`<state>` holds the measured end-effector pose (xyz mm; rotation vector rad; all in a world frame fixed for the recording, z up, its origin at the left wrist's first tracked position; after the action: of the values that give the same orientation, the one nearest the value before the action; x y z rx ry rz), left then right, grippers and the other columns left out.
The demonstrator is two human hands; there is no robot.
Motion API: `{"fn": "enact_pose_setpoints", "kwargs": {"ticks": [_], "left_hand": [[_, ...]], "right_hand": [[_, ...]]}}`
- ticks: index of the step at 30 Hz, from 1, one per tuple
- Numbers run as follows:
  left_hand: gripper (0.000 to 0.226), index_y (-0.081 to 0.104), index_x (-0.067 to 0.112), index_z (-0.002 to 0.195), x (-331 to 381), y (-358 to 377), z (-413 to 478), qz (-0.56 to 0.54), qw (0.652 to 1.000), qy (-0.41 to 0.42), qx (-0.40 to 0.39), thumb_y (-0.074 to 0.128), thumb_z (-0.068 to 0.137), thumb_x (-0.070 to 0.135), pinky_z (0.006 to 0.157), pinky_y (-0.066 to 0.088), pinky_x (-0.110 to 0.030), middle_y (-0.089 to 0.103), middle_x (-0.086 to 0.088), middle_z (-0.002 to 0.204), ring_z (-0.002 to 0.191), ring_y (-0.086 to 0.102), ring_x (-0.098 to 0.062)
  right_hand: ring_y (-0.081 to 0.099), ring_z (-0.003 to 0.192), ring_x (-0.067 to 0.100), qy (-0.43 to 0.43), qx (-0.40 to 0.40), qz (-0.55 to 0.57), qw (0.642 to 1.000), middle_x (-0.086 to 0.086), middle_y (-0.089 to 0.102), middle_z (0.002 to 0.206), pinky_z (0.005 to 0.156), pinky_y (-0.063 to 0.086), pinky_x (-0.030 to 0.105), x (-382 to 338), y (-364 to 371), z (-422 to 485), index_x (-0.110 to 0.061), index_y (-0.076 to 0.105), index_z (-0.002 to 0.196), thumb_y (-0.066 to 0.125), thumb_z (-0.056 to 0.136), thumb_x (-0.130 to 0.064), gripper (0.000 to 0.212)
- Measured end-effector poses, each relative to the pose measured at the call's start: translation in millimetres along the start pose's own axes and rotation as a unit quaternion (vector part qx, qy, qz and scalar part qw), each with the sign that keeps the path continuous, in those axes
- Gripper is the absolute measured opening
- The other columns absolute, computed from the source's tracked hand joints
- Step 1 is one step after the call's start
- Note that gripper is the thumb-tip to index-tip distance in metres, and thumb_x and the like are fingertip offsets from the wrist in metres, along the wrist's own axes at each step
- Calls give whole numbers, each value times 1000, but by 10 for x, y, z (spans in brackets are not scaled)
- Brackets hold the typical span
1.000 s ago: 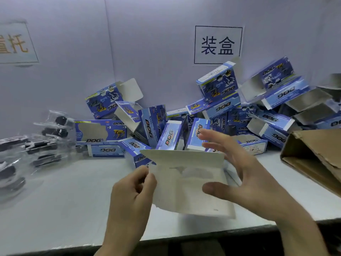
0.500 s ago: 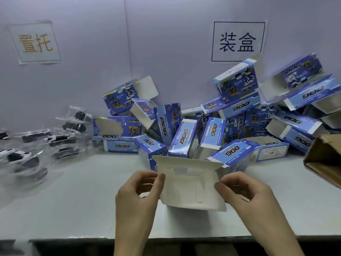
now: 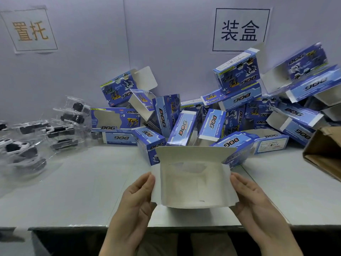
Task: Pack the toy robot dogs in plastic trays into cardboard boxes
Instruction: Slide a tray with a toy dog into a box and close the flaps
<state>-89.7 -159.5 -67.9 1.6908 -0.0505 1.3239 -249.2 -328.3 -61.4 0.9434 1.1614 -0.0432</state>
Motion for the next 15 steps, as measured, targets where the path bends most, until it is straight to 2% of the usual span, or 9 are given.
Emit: {"fn": "enact_pose_setpoints", "kwargs": {"ticks": [3,6,9,12,14,15], "left_hand": [[37,68,10,107,68,-72,-4,49,996,60,45,71,72,21,56,57,-26,74,-11,101,78,73,-18],[24,75,22,90,219,-120,-46,128,984,112,52,72,70,35,55,55,-25,73,-7,92,73,69,-17],[23,76,25,89,366,-282,-30,207,966,137,72,65,81,42,57,55,-24,73,-3,88,75,71,-20],[12,73,28,98,626,-709,77,377,902,166,132,62,94,29,70,58,-27,75,4,95,90,72,-17],[13,69,29,105,891,-1097,190,491,832,190,175,66,93,22,84,55,-32,72,8,107,101,68,-16],[19,67,27,110,1073,-1332,235,543,789,199,207,68,92,21,88,52,-35,69,5,116,108,64,-18]], "right_hand": [[72,73,17,-7,6,-13,1000,15,75,93,59,60,27,6,-28,30,-7,80,84,61,78,-13,21],[72,71,14,-39,4,-34,999,12,75,90,58,60,26,-26,-5,26,-13,80,78,62,77,-15,18],[72,71,11,-74,12,-43,996,7,76,89,57,60,25,-65,34,9,-18,79,78,63,75,-18,16],[72,71,9,-98,11,-33,995,4,77,88,55,59,24,-113,43,10,-14,71,91,62,75,-19,19],[72,67,8,-123,36,-22,992,1,76,81,52,58,23,-170,-13,31,-15,70,88,59,83,-16,12],[71,65,7,-136,50,-13,989,-1,75,76,51,57,22,-167,-41,89,-16,73,80,55,90,-12,21]]}}
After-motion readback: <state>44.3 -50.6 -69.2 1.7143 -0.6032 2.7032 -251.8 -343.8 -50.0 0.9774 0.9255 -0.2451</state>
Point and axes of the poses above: each hand's wrist, its own z-axis towards the middle knuckle, its own y-axis out of the palm, x = y × z, the point moved 6 cm from there along z, towards the middle knuckle
